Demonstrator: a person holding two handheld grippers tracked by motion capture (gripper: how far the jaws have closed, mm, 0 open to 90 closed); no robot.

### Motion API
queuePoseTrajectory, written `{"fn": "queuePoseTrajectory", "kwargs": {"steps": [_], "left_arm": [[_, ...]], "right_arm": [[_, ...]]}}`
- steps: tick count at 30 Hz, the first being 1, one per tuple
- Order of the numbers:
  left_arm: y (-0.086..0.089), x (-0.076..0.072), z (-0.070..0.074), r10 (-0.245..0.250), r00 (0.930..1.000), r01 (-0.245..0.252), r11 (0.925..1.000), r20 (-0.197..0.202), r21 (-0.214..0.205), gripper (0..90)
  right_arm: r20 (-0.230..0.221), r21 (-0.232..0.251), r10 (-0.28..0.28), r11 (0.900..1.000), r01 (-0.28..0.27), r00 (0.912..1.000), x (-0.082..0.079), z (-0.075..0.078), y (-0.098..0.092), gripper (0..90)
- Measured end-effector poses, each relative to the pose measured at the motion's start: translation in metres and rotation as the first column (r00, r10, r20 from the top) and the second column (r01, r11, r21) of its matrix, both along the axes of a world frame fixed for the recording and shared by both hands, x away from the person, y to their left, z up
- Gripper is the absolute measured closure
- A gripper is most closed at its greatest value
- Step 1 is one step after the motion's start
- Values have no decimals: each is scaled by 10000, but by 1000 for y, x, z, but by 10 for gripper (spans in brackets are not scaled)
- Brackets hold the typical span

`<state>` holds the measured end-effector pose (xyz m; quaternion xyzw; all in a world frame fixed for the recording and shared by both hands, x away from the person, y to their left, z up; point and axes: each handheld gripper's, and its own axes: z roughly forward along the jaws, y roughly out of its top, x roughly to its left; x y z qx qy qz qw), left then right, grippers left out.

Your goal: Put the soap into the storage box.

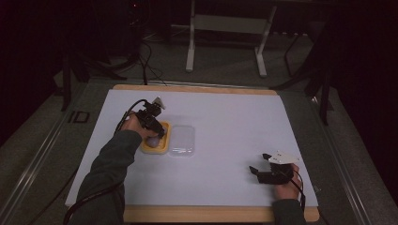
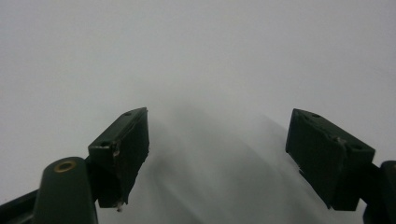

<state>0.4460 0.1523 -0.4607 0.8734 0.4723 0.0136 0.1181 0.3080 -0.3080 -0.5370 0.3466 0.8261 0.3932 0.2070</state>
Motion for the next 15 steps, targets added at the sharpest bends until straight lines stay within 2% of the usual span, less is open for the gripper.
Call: {"fn": "queuePoseTrajectory", "kwargs": {"steps": [6, 8, 13, 15], "left_arm": [[-4, -5, 4, -461, 9981, 463, 9989, 414, -19, 381], [-8, -8, 5, -794, 9943, 798, 9968, 717, -23, 377], [-16, -15, 6, -1540, 9811, 1536, 9881, 1168, 123, 369], [-19, -18, 7, -1690, 9775, 1682, 9856, 1263, 169, 368]], "right_arm": [[0, -2, -6, 10000, 6, 10000, 0, 0, 0, 211], [6, 3, -8, 10000, 8, 10000, 0, 0, 0, 211], [-2, -5, -3, 10000, 3, 10000, 0, 0, 0, 211], [4, -4, -5, 10000, 5, 10000, 0, 0, 0, 211]]}}
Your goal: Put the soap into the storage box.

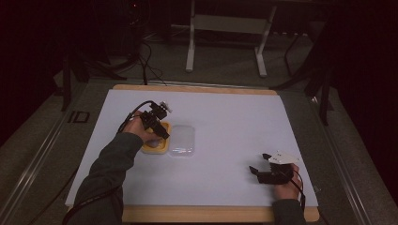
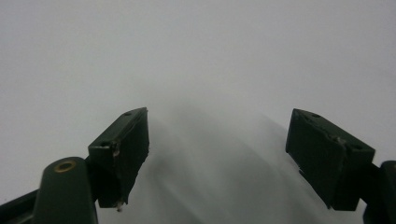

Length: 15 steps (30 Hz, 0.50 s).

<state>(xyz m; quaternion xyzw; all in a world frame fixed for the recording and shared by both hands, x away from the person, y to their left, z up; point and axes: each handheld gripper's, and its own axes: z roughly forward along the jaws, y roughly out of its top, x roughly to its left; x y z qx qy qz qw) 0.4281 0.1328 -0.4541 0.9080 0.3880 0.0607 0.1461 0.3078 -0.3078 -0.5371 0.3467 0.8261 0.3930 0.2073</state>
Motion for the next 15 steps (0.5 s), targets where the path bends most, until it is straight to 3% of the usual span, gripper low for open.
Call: {"fn": "queuePoseTrajectory", "kwargs": {"steps": [8, 15], "left_arm": [[-12, -15, -3, -710, 9967, 709, 9975, 382, 27, 366], [-21, -34, -7, -1379, 9869, 1361, 9903, 834, 264, 366]], "right_arm": [[7, -4, -4, 10000, 4, 10000, 0, 0, 0, 211], [-24, -23, 1, 10000, -1, 10000, 0, 0, 0, 211]]}}
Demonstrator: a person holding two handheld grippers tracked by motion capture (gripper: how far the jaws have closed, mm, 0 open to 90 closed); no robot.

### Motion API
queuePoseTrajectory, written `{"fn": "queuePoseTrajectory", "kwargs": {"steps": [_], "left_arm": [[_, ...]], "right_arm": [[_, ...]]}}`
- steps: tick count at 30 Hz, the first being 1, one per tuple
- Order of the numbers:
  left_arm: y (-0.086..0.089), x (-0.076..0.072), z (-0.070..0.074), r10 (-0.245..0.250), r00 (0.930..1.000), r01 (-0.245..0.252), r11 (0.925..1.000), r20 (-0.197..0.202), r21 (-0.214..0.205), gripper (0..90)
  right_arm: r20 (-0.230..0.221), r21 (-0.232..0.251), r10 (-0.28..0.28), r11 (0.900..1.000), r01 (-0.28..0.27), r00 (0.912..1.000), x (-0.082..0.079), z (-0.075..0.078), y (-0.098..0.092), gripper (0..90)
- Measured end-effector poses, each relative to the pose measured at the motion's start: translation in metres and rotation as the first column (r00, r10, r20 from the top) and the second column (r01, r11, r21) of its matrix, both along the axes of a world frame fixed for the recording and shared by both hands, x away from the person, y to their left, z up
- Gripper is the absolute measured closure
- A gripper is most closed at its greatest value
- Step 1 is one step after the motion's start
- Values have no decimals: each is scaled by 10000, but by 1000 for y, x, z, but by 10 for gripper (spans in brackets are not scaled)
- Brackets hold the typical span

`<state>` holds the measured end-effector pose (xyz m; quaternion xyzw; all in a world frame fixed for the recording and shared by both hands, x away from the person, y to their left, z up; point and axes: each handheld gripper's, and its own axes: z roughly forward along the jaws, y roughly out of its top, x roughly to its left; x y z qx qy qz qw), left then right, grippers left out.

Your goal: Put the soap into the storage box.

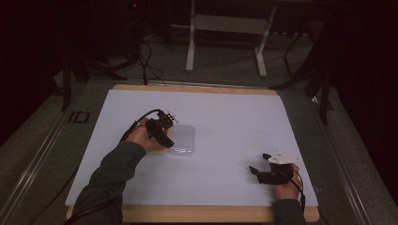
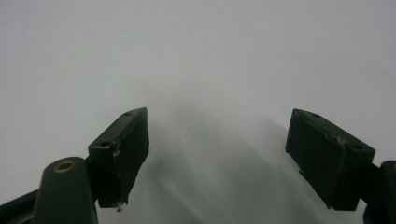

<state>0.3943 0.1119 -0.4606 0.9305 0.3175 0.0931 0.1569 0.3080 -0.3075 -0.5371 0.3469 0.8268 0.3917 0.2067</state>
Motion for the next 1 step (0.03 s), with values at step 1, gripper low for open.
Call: {"fn": "queuePoseTrajectory", "kwargs": {"steps": [1], "left_arm": [[0, 0, 0, 0, 10000, 0, 10000, 0, 0, 366]], "right_arm": [[-13, -11, 13, 10000, -13, 10000, 0, 0, 0, 211]]}}
